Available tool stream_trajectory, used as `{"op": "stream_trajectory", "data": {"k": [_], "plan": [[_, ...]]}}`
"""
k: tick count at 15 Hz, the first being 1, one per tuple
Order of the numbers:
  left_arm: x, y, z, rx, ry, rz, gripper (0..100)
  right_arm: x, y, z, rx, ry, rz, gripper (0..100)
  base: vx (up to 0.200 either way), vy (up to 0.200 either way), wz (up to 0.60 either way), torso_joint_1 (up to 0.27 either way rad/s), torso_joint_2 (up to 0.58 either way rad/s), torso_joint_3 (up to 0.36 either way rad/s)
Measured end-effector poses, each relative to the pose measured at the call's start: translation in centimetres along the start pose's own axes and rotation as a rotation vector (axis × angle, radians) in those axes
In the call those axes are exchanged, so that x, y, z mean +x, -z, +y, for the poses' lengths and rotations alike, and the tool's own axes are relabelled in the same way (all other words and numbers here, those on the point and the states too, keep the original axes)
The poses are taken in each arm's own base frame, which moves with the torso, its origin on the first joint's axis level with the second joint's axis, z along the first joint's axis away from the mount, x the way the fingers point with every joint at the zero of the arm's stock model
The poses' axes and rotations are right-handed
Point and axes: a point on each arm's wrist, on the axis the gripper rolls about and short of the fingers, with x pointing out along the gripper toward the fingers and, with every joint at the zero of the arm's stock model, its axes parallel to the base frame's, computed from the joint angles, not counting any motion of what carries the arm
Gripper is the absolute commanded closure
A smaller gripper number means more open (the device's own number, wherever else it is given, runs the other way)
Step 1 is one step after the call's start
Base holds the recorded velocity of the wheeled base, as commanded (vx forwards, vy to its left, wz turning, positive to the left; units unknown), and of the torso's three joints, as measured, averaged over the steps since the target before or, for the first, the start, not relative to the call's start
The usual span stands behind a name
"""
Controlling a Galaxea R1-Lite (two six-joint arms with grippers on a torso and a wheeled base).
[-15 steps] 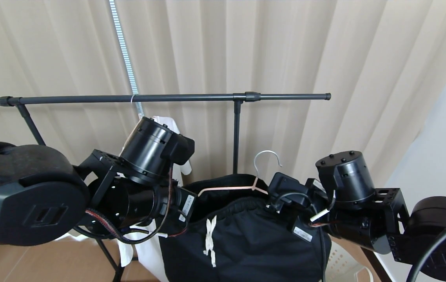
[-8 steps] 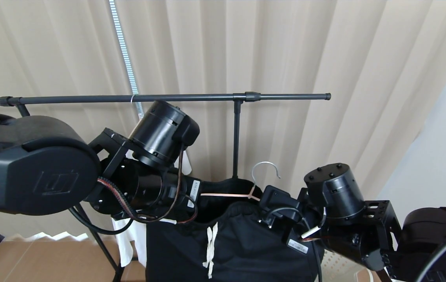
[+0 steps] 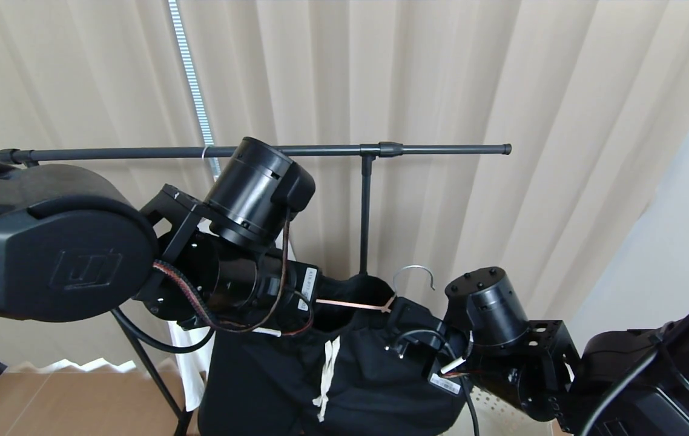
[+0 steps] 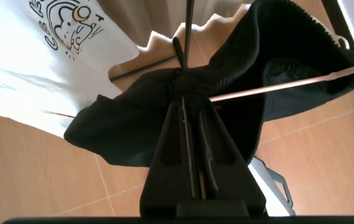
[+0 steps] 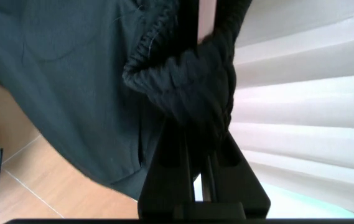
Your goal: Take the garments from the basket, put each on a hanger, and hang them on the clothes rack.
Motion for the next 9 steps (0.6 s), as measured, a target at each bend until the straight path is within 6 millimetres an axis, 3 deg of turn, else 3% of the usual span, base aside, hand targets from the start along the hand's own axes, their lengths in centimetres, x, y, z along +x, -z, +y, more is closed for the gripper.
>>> {"op": "stream_trajectory", "data": {"k": [9], "plan": [[0.5,3.0,-1.6,0.079,0.016,0.088,100,-1.4,-0.9,-1.8,0.070,0.034,-0.069,100,0.000,0.000,0.00,0.000,0.00,0.000]]}}
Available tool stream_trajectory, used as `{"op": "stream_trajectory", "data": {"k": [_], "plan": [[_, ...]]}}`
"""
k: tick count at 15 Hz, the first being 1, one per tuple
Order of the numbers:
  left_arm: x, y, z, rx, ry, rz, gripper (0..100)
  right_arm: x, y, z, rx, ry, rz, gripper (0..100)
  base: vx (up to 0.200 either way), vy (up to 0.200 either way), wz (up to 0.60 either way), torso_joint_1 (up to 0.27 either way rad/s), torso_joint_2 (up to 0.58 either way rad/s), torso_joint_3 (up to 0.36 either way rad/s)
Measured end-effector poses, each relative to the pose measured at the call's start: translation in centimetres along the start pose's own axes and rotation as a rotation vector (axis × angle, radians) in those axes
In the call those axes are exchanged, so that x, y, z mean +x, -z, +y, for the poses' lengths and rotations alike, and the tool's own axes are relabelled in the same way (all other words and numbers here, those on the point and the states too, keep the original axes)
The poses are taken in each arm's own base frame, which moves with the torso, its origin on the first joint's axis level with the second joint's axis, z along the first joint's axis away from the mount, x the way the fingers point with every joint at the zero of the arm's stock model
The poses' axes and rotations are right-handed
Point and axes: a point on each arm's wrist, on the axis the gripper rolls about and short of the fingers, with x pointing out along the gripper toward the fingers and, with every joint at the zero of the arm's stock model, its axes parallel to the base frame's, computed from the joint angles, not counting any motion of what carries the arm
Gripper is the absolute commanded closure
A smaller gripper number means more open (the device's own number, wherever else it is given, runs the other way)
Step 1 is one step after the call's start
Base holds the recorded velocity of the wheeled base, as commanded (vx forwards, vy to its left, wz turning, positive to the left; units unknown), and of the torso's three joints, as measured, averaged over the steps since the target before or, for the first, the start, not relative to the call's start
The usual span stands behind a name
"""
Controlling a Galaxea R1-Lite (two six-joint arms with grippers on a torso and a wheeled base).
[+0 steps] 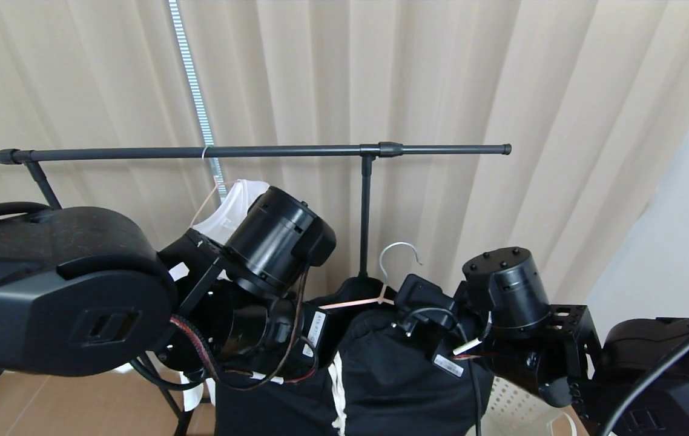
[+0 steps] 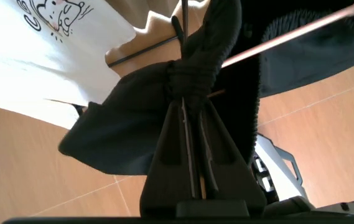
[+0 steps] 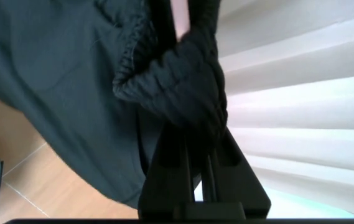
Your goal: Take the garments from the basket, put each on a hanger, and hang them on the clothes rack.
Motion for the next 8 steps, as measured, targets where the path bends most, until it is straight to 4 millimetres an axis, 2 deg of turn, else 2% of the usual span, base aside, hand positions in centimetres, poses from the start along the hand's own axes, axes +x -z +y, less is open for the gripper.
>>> {"op": "stream_trajectory", "data": {"k": [8], "plan": [[-0.49,1.10,-0.34,0.024,0.013,0.013,100,-0.59,-1.03,-0.83,0.107,0.023,-0.046,100,0.000,0.000,0.00,0.000,0.00,0.000]]}}
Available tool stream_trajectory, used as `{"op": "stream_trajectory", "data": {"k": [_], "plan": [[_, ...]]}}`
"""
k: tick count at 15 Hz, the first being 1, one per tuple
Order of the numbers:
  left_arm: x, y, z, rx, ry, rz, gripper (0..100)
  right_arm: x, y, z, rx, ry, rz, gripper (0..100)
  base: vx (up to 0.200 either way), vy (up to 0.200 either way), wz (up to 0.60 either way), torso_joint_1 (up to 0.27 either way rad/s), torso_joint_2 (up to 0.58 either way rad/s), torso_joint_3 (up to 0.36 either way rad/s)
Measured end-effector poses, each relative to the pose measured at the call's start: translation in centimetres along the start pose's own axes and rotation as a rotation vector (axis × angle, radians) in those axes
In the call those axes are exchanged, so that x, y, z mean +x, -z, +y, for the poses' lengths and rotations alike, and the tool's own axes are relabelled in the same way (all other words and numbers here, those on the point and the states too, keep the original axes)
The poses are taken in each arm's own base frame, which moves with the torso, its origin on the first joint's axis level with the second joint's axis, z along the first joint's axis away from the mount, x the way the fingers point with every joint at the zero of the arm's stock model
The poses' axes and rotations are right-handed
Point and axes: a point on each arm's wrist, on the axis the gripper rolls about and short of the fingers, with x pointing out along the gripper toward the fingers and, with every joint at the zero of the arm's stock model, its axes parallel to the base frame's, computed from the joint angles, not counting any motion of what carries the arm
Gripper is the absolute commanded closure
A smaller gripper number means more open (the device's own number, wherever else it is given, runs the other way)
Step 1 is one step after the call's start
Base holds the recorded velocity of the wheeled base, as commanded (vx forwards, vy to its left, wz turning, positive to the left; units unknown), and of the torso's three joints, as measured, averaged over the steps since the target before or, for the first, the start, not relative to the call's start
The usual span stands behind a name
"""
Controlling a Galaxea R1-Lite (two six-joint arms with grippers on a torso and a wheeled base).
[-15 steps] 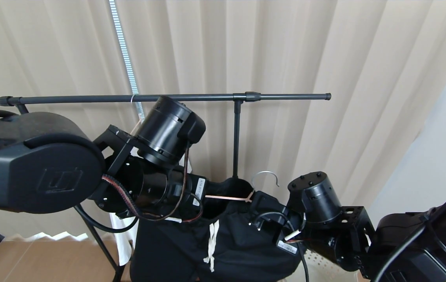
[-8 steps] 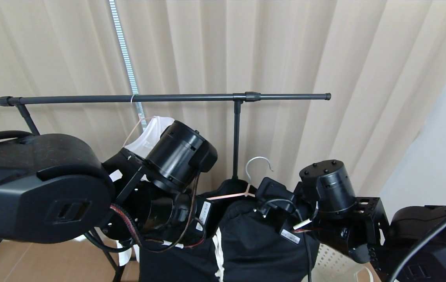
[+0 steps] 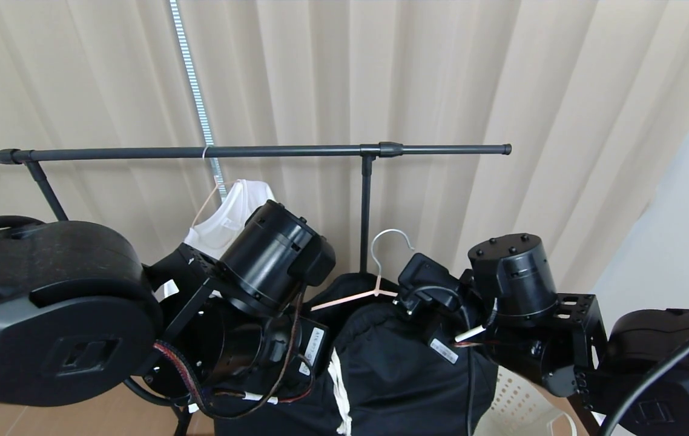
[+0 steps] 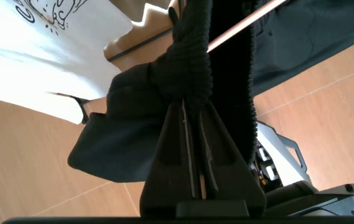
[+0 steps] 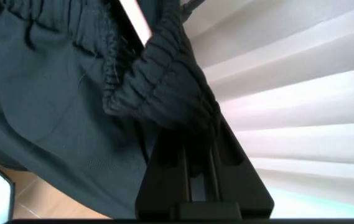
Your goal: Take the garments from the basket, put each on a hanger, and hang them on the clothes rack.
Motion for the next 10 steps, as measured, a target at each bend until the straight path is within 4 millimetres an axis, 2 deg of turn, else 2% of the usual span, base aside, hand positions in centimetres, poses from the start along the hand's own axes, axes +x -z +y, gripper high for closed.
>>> {"op": "stream_trajectory", "data": {"k": [10], "plan": [[1.4,-0.6,-0.4,-0.085,-0.002,-0.005,100,-1.0,-1.1,-0.6,0.067,-0.012,-0.202,100,0.000,0.000,0.00,0.000,0.00,0.000]]}}
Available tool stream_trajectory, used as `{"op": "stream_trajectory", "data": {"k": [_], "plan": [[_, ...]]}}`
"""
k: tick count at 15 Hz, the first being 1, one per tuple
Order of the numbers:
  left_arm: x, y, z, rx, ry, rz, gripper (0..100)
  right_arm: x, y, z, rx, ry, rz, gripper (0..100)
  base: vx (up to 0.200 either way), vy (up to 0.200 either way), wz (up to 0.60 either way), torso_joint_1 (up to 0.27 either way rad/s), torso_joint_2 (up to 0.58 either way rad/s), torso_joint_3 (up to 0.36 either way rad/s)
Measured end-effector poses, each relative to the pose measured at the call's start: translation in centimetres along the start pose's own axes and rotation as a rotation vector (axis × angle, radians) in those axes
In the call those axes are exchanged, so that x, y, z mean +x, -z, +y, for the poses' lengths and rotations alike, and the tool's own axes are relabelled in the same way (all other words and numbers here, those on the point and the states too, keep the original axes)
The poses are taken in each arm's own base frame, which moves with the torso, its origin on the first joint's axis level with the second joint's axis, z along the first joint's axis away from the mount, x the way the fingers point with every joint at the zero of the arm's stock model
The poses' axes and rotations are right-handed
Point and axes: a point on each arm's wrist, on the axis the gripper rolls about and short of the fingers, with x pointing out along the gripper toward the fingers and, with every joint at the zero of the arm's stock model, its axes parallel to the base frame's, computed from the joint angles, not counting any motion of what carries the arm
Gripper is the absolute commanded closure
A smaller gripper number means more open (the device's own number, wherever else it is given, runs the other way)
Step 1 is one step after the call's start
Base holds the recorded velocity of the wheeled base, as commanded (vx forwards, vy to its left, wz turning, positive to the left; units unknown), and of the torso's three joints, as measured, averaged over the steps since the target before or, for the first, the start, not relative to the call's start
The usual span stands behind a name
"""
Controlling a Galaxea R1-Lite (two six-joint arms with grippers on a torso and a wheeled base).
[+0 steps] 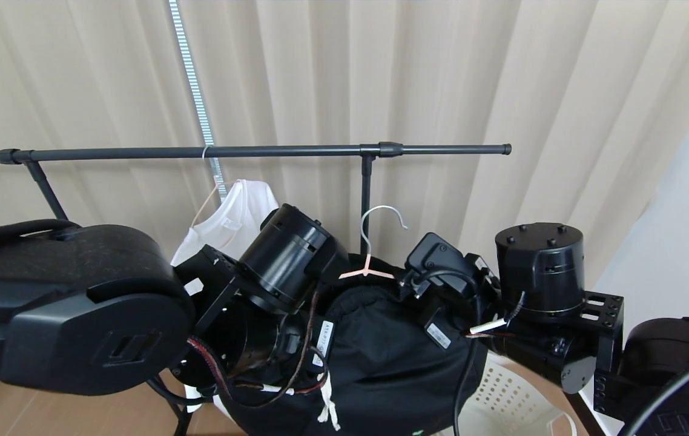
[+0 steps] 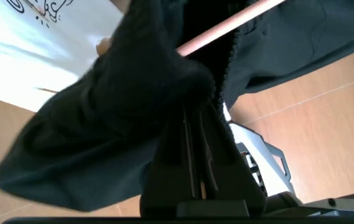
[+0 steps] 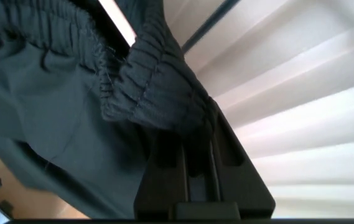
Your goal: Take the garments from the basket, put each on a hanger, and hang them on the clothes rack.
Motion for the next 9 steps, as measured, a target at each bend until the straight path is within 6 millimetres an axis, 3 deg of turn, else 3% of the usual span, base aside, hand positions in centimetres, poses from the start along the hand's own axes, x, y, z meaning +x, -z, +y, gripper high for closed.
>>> {"op": "stream_trajectory", "data": {"k": [7,8,9], "plan": [[0.55,-0.64,0.16,-0.020,-0.030,-0.031,100,-0.10,-0.14,-0.08,0.007,0.006,-0.027,100,0.000,0.000,0.00,0.000,0.00,0.000],[0.60,-0.62,0.14,-0.019,-0.031,-0.030,0,-0.12,-0.13,-0.08,0.009,0.009,-0.033,100,0.000,0.000,0.00,0.000,0.00,0.000],[0.62,-0.65,0.13,-0.020,-0.031,-0.031,0,-0.13,-0.14,-0.09,0.011,0.011,-0.038,100,0.000,0.000,0.00,0.000,0.00,0.000]]}}
